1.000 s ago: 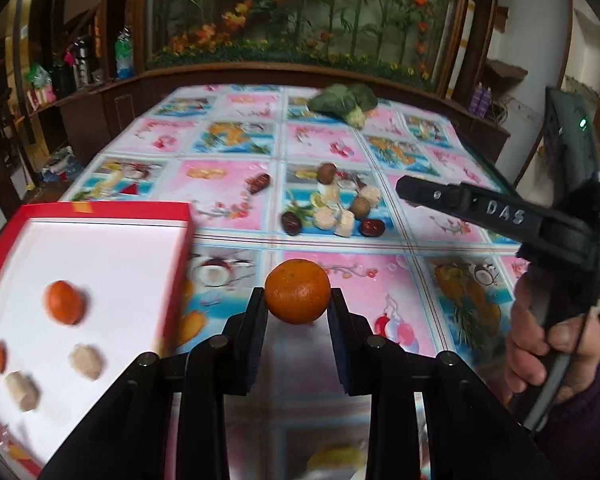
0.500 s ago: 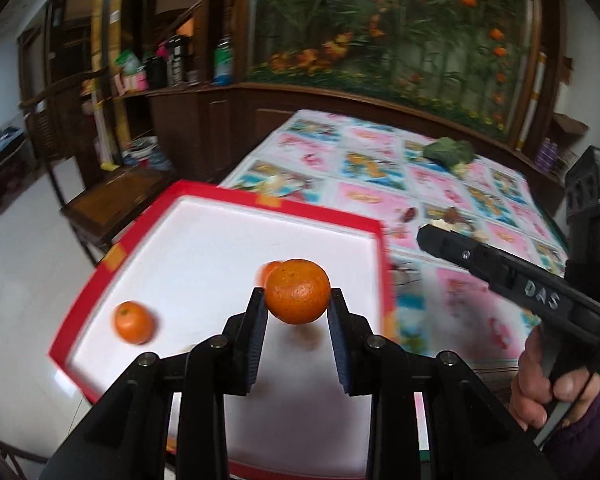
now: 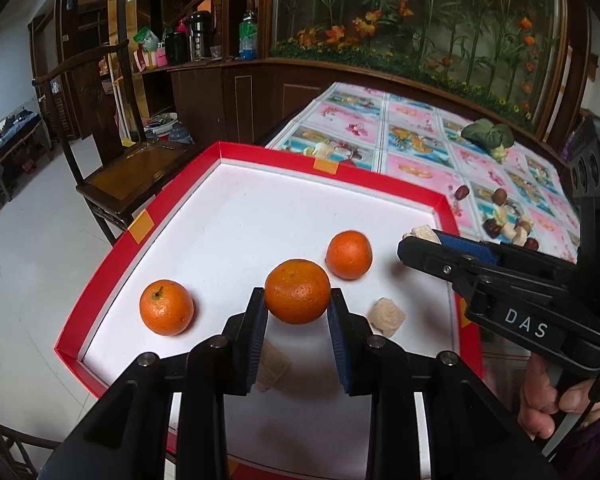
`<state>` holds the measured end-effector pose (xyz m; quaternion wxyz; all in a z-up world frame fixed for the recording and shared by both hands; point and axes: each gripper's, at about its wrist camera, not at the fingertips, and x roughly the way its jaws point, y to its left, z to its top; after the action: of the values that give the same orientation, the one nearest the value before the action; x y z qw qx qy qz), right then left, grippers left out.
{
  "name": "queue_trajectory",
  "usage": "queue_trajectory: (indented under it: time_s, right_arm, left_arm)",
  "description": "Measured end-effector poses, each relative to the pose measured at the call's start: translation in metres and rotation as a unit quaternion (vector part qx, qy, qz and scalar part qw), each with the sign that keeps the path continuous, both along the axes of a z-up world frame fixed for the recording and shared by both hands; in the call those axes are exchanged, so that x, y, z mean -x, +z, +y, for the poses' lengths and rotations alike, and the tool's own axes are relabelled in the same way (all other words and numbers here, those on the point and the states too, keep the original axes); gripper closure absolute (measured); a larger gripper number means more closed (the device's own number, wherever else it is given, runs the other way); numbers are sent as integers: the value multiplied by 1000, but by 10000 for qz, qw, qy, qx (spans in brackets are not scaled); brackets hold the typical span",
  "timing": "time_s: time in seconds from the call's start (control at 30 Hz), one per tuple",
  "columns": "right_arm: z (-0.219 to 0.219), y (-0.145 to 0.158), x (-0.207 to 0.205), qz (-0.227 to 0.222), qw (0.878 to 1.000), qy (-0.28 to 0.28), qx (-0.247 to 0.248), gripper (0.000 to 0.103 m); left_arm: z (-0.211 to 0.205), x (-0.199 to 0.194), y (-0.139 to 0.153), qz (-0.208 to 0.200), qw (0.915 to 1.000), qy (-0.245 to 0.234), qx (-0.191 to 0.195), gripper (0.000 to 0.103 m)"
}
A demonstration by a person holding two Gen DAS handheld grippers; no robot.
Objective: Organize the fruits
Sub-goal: 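Carry the orange to the white tray and release it, then return the left tool to the table toward a dark red date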
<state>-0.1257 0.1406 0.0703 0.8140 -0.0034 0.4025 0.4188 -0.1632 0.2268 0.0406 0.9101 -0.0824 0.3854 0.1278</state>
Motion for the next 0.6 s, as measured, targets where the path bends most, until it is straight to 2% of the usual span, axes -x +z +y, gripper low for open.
queue_trajectory:
  time_s: [0.2,0.4,0.47,0.6]
  right_arm:
    - [11,-10,-1,74,9994,98,309,70]
    - [15,-11,5,-36,9986,172,498,70]
    - [16,-11,6,-91,9982,206,559,70]
    - [10,-6,5,-87,9984,173,529,66]
  left_arm:
    - [2,0,-8,180,9998,-33,-55,73]
    - [-2,0,-8,241,9995,-24,-196,70]
    - [-3,0,-8,256,9994,-4,-211,53]
    - [-3,0,-6,300,9992,134,-247,41]
